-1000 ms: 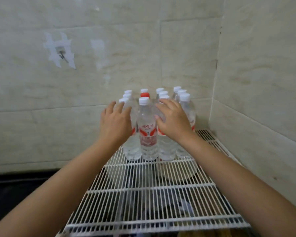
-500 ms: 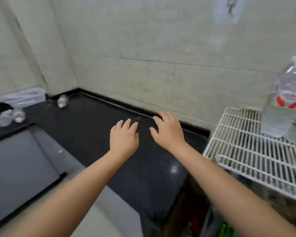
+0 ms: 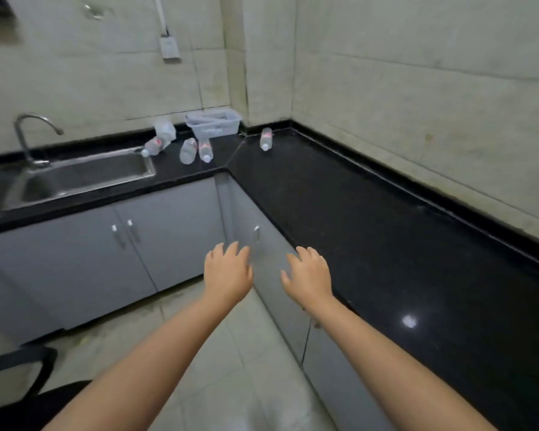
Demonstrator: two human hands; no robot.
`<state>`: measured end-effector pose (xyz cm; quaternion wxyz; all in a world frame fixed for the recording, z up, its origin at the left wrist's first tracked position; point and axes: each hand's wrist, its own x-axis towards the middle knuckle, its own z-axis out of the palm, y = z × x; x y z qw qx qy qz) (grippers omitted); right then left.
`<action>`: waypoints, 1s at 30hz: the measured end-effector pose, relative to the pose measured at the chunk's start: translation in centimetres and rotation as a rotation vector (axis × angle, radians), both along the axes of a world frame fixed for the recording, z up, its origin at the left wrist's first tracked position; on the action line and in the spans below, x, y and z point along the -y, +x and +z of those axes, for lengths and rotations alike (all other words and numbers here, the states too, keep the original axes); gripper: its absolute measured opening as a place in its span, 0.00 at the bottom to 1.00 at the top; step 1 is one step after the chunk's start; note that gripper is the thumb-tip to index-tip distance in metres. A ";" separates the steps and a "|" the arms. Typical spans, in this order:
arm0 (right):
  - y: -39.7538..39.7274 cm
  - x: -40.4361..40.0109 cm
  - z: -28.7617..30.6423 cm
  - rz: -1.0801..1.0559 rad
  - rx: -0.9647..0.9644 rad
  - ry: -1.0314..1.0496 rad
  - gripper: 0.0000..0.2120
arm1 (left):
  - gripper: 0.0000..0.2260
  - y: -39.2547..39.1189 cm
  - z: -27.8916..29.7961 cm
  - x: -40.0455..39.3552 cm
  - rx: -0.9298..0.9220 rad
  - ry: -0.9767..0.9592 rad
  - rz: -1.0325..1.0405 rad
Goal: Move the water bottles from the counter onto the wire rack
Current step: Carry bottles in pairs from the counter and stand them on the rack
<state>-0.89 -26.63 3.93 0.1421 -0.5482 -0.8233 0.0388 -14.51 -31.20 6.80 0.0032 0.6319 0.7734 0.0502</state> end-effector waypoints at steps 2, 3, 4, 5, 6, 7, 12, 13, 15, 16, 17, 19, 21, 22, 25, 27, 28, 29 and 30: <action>-3.3 -1.9 -0.4 0.055 -0.003 -0.019 0.19 | 0.17 -3.0 -0.8 -1.3 0.037 -0.008 0.043; -4.9 -3.2 -0.8 0.075 -0.009 -0.023 0.19 | 0.17 -4.4 -1.2 -2.2 0.050 -0.011 0.060; -6.3 -4.5 -1.2 0.092 -0.018 -0.033 0.19 | 0.18 -5.6 -1.5 -3.2 0.055 -0.016 0.073; -7.8 -6.0 -1.4 0.108 -0.018 -0.031 0.19 | 0.18 -6.9 -1.8 -4.4 0.051 -0.022 0.081; -9.1 -7.7 -1.6 0.120 -0.014 -0.029 0.19 | 0.18 -8.3 -2.0 -5.9 0.041 -0.030 0.087; -10.5 -9.5 -1.6 0.134 -0.024 -0.053 0.18 | 0.17 -9.6 -2.2 -7.5 0.032 -0.042 0.095; -17.2 -20.7 -1.6 0.174 -0.019 -0.117 0.21 | 0.18 -17.0 -2.1 -16.7 0.016 -0.120 0.196; -18.7 -23.0 -1.5 0.182 -0.021 -0.117 0.21 | 0.18 -18.5 -1.8 -18.5 0.010 -0.134 0.212; -21.6 -26.9 -1.1 0.189 -0.026 -0.124 0.20 | 0.18 -21.4 -1.2 -21.7 0.002 -0.155 0.246; -22.9 -28.6 -0.9 0.191 -0.032 -0.128 0.20 | 0.18 -22.7 -1.0 -23.2 -0.005 -0.161 0.260; -24.1 -30.2 -0.8 0.193 -0.034 -0.129 0.19 | 0.18 -24.0 -0.9 -24.5 -0.011 -0.169 0.270; -26.1 -33.1 -0.7 0.201 -0.024 -0.148 0.19 | 0.18 -26.4 -1.0 -27.1 -0.017 -0.199 0.282; -27.7 -36.1 -1.0 0.214 0.002 -0.158 0.19 | 0.18 -28.6 -1.6 -29.8 -0.016 -0.223 0.289; -28.5 -37.7 -1.2 0.209 0.013 -0.163 0.19 | 0.18 -29.8 -1.9 -31.3 -0.012 -0.229 0.289; -30.9 -42.7 -2.0 0.169 0.028 -0.158 0.19 | 0.18 -33.3 -2.9 -36.4 0.003 -0.210 0.268; -32.4 -46.1 -2.5 0.122 0.039 -0.154 0.19 | 0.18 -35.8 -3.5 -40.5 0.018 -0.172 0.249; -33.3 -47.9 -2.7 0.093 0.045 -0.153 0.19 | 0.18 -37.2 -3.7 -42.8 0.018 -0.149 0.230; -34.2 -49.8 -2.9 0.064 0.045 -0.149 0.19 | 0.17 -38.5 -3.8 -45.2 0.012 -0.128 0.203; -35.2 -51.8 -3.1 0.034 0.043 -0.146 0.19 | 0.17 -39.9 -4.0 -47.8 0.005 -0.111 0.169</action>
